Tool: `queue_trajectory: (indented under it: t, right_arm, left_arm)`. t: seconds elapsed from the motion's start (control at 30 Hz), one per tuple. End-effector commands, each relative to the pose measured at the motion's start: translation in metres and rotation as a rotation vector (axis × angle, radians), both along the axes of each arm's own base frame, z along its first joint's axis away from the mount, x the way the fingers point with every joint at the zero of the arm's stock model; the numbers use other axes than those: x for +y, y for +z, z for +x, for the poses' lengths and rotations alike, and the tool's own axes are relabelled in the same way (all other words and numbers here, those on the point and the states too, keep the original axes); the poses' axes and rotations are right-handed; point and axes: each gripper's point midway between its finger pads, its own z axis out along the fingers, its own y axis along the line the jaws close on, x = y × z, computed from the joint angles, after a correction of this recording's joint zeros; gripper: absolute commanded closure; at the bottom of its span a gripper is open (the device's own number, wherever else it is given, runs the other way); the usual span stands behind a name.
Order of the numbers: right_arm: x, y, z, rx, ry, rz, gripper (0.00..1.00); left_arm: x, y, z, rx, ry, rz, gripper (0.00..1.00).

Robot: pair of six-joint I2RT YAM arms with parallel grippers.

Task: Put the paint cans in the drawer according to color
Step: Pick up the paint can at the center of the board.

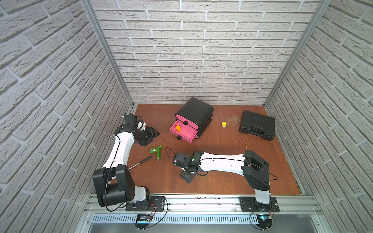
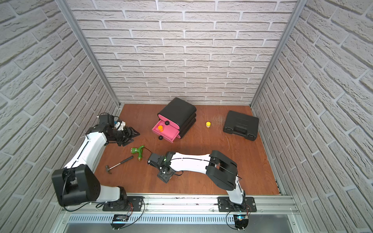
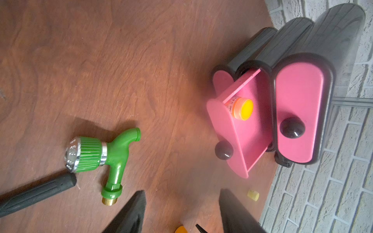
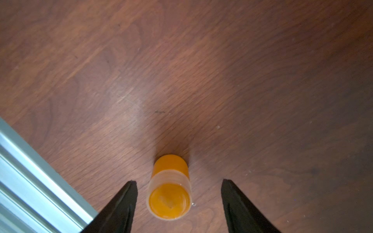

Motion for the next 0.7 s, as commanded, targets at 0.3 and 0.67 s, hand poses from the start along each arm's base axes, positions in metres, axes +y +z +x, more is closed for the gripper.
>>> queue_trajectory:
  t: [0.3,0.67]
  right_arm:
    - [0.0,-0.006,-0.003,0.021,-0.003,-0.031,0.48]
    - [0.009,0.041,0.013,-0.05,-0.032,0.062,0.66]
  left_arm:
    - [0.001,-0.006,0.005,-0.015,-0.026,0.004,0.37]
    - [-0.002,-0.014,0.004,-0.008,-0.025,-0.02,0.4]
